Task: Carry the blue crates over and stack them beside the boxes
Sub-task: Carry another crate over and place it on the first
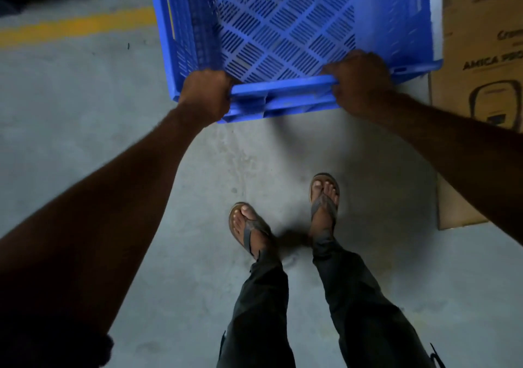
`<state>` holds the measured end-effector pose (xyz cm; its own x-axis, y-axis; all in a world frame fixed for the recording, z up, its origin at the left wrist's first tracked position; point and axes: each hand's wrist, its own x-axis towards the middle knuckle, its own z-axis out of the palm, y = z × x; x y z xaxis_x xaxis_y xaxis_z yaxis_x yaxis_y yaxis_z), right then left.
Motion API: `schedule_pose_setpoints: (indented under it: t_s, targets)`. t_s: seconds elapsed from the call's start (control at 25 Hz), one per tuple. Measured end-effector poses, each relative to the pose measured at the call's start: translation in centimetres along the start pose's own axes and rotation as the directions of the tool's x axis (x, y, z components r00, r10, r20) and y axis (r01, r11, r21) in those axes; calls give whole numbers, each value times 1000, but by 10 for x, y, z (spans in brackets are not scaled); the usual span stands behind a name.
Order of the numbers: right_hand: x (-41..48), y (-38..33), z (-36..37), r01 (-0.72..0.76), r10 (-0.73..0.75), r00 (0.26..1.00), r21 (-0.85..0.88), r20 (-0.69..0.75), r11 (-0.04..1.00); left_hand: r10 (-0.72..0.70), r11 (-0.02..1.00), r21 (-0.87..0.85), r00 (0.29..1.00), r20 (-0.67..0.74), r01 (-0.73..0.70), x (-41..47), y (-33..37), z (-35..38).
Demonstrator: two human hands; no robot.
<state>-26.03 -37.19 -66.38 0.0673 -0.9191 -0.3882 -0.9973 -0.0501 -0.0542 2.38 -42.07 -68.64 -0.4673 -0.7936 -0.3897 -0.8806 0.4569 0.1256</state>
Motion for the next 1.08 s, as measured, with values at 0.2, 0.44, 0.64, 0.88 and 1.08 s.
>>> schedule_pose_setpoints:
  t_s: [0.2, 0.44, 0.64, 0.88, 1.08]
  targets:
    - [-11, 0, 0, -16, 16, 1000, -32, -19, 999, -8, 1000, -2, 998, -54, 8, -6, 3, 6]
    - [-11, -16, -5, -78, 82, 995, -67, 59, 995, 3, 998, -55, 997, 72, 1, -16, 9, -1]
    - [-7, -84, -18, 110, -109, 989, -5, 97, 994, -519, 797, -581, 676, -523, 163, -70, -14, 22]
    - [41, -215, 2, 92, -142, 979, 305, 144, 948, -728, -126, -944, 618, 297, 306, -38, -77, 146]
    - [49, -251, 21, 83, -83, 996, -30, 13, 996, -524, -323, -934, 794, 310, 152, 1, -70, 198]
